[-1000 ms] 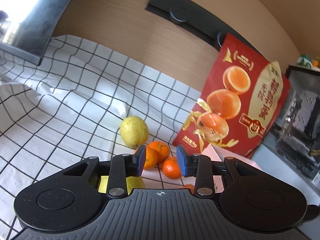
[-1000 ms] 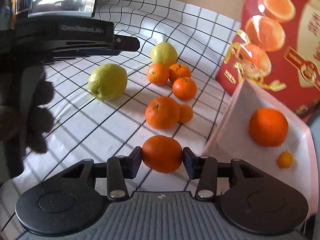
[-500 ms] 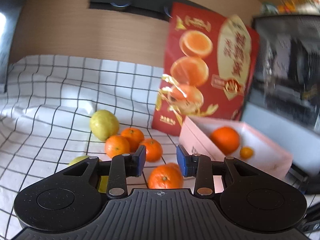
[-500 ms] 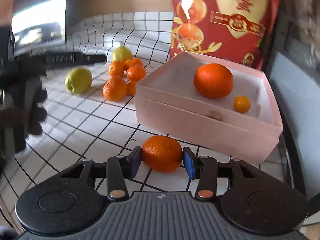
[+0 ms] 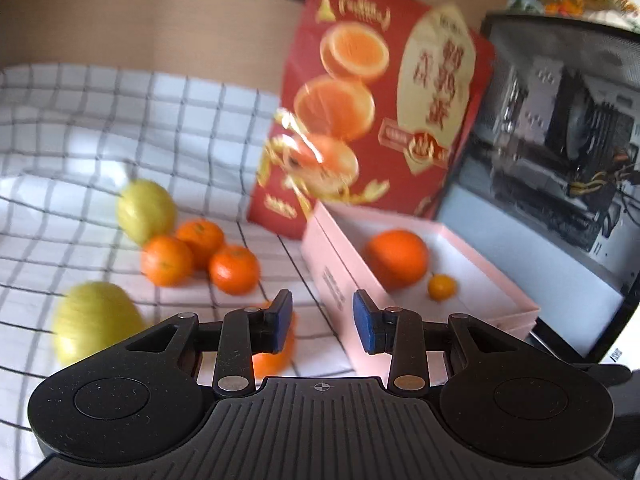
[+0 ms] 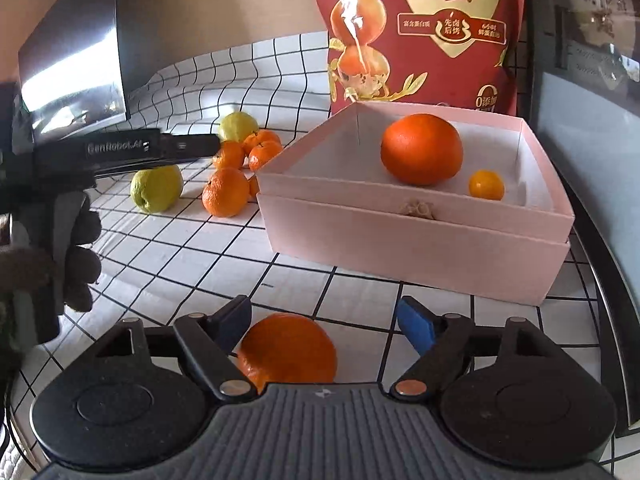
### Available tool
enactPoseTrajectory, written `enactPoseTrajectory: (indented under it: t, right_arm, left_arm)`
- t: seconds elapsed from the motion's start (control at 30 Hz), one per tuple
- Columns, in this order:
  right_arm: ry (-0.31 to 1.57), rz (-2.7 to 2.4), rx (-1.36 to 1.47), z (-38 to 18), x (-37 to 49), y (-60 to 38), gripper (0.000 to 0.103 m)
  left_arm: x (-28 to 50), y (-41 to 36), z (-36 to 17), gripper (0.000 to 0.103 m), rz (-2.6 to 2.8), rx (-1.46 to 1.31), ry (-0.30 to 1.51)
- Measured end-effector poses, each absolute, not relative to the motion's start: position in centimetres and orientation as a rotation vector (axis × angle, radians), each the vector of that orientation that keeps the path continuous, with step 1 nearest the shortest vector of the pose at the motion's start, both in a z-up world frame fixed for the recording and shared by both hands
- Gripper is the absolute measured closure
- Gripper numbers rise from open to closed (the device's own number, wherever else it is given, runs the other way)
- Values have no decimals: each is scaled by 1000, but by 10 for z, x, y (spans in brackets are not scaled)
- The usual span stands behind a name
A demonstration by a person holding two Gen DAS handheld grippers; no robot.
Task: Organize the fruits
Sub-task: 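Grasp another mandarin with the left tool while the right tool holds its orange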
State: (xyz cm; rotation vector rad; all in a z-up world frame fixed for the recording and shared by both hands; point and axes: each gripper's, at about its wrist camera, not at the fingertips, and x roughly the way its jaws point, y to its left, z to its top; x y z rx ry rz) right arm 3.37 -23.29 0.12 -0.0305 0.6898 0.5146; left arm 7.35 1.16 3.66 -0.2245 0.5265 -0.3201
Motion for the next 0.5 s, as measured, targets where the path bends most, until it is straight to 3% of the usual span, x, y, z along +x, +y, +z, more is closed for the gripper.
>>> enactPoseTrajectory:
  t: [0.13, 0.2, 0.33, 0.47, 0.5]
  right_arm:
    - [659, 496, -33, 3, 28, -235, 22]
    - [647, 493, -31, 4, 26, -236, 22]
    - [636, 488, -27, 5, 25, -237, 22]
    - [638, 485, -26, 5, 25, -238, 20]
    - [641, 484, -27, 5, 26, -237, 20]
  left_arm:
    - [108, 11, 27, 65, -360, -397, 722]
    - [111, 13, 25, 63, -334, -394, 726]
    - [99, 22, 23, 87, -272, -314, 679]
    - [90, 30, 36, 86, -97, -228, 587]
    - [90, 29, 37, 82, -50, -196, 581]
